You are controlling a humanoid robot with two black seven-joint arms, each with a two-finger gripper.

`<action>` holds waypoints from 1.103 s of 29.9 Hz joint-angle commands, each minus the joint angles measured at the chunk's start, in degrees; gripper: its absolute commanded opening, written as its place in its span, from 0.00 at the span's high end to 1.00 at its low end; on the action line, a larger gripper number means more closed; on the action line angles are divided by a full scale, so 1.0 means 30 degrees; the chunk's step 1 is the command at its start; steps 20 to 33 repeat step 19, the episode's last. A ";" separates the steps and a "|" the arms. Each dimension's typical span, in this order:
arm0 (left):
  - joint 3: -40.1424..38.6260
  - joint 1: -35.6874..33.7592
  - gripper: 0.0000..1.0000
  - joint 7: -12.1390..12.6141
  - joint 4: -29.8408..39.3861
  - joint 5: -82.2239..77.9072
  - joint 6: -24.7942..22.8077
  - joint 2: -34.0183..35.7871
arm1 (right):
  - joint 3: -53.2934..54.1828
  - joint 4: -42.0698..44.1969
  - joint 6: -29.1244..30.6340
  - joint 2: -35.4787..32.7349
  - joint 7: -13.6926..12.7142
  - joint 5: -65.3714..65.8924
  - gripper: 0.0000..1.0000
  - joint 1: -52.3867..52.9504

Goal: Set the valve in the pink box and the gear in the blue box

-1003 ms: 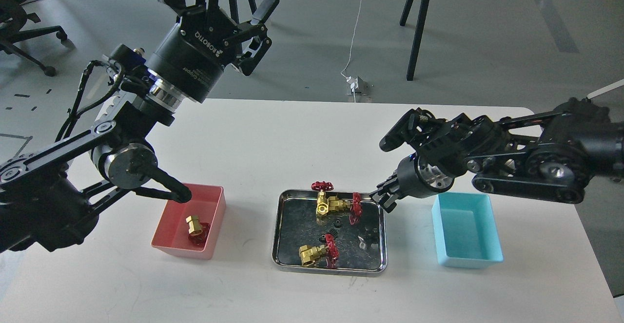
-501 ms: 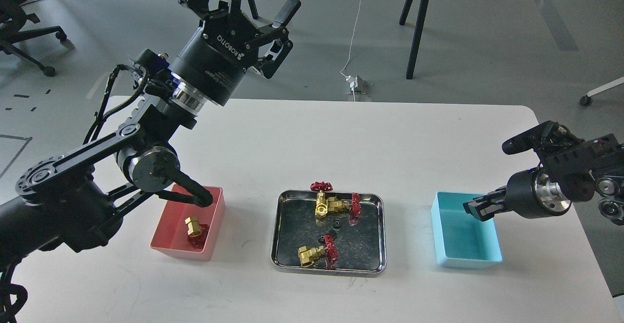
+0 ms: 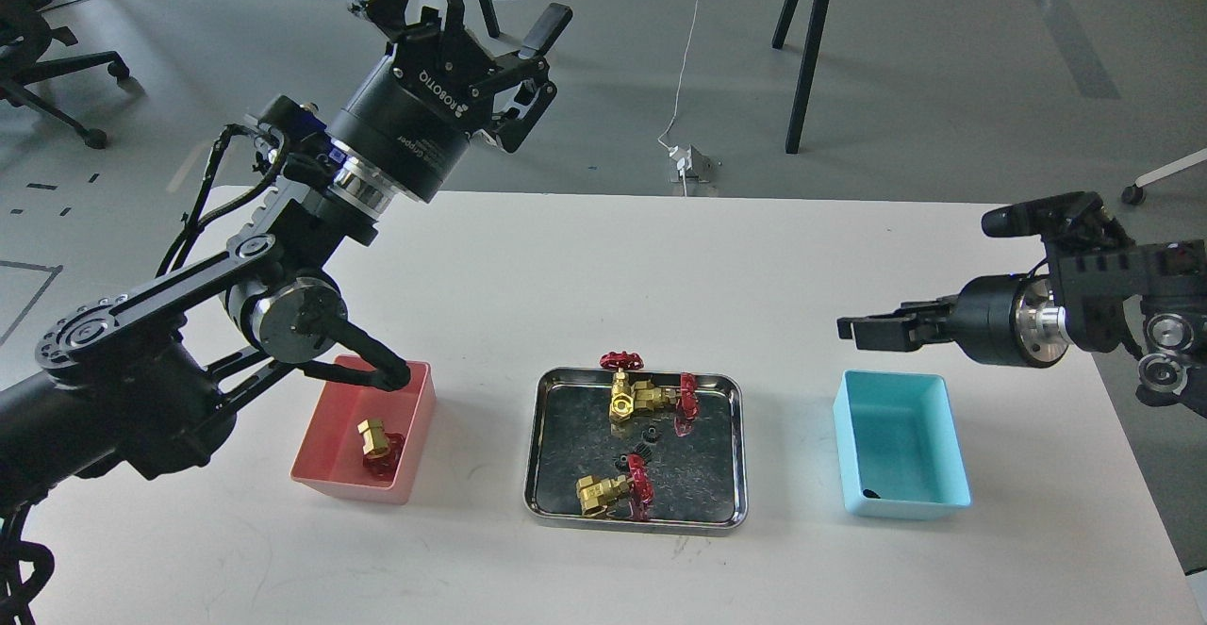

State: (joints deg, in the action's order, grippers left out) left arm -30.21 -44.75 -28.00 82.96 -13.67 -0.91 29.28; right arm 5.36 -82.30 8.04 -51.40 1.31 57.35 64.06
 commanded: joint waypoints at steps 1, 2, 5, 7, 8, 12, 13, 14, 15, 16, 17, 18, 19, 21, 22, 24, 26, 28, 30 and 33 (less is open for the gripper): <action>0.0108 -0.1541 0.16 0.0000 -0.1984 0.0044 -0.0863 0.0026 | 0.3943 0.2494 -0.1829 0.1689 -0.0026 -0.9365 0.00 0.0003; 0.0224 -0.2156 0.16 0.0000 -0.2658 0.0102 -0.1418 0.0084 | 0.5144 0.3547 -0.1714 0.2158 0.0032 -1.1509 0.00 0.0003; 0.0605 -0.3536 0.16 0.0000 -0.4855 0.0220 -0.3992 0.0114 | 0.7932 0.6478 -0.0313 0.3798 0.0062 -1.5564 0.00 0.0003; 0.0782 -0.4210 0.15 0.0000 -0.6552 0.0278 -0.6916 0.0114 | 0.9339 0.8878 0.2460 0.4737 0.0091 -1.7090 0.00 -0.0026; 0.0782 -0.4387 0.14 0.0000 -0.7402 0.0307 -0.8411 0.0085 | 0.9926 1.0137 0.4536 0.5118 0.0120 -1.7474 0.00 -0.0056; 0.0577 -0.4331 0.09 0.0000 -0.9020 0.0482 -0.9029 -0.0061 | 1.1511 1.4856 0.6654 0.6845 0.0589 -1.9261 0.00 -0.0348; 0.0577 -0.4272 0.07 0.0000 -0.9051 0.0715 -0.9029 -0.0091 | 1.1804 1.5766 0.6654 0.7227 0.0589 -1.9555 0.00 -0.0349; 0.0577 -0.4243 0.05 0.0000 -0.9051 0.1008 -0.9029 -0.0120 | 1.2039 1.6326 0.6654 0.7521 0.0531 -1.9644 0.00 -0.0349; 0.0577 -0.4242 0.03 0.0000 -0.9051 0.1214 -0.9029 -0.0149 | 1.2157 1.6418 0.6654 0.7640 0.0531 -1.9645 0.00 -0.0349; 0.0577 -0.4184 0.02 0.0000 -0.9051 0.1390 -0.9029 -0.0179 | 1.2187 1.6419 0.6654 0.7757 0.0531 -1.9645 0.00 -0.0349; 0.0577 -0.4126 0.01 0.0000 -0.9051 0.1421 -0.9029 -0.0179 | 1.2217 1.6419 0.6654 0.7787 0.0531 -1.9674 0.00 -0.0378; 0.0577 -0.4154 0.01 0.0000 -0.9051 0.1421 -0.9029 -0.0237 | 1.2304 1.6390 0.6654 0.7788 0.0589 -1.9675 0.00 -0.0407; 0.0635 -0.4241 0.01 0.0000 -0.9022 0.1392 -0.9029 -0.0383 | 1.2421 1.6390 0.6654 0.7788 0.0618 -1.9675 0.00 -0.0465; 0.0635 -0.4241 0.01 0.0000 -0.9022 0.1392 -0.9029 -0.0383 | 1.2421 1.6390 0.6654 0.7788 0.0618 -1.9675 0.00 -0.0465; 0.0635 -0.4241 0.01 0.0000 -0.9022 0.1392 -0.9029 -0.0383 | 1.2421 1.6390 0.6654 0.7788 0.0618 -1.9675 0.00 -0.0465; 0.0635 -0.4241 0.01 0.0000 -0.9022 0.1392 -0.9029 -0.0383 | 1.2421 1.6390 0.6654 0.7788 0.0618 -1.9675 0.00 -0.0465; 0.0635 -0.4241 0.01 0.0000 -0.9022 0.1392 -0.9029 -0.0383 | 1.2421 1.6390 0.6654 0.7788 0.0618 -1.9675 0.00 -0.0465; 0.0635 -0.4241 0.01 0.0000 -0.9022 0.1392 -0.9029 -0.0383 | 1.2421 1.6390 0.6654 0.7788 0.0618 -1.9675 0.00 -0.0465; 0.0635 -0.4241 0.01 0.0000 -0.9022 0.1392 -0.9029 -0.0383 | 1.2421 1.6390 0.6654 0.7788 0.0618 -1.9675 0.00 -0.0465; 0.0635 -0.4241 0.01 0.0000 -0.9022 0.1392 -0.9029 -0.0383 | 1.2421 1.6390 0.6654 0.7788 0.0618 -1.9675 0.00 -0.0465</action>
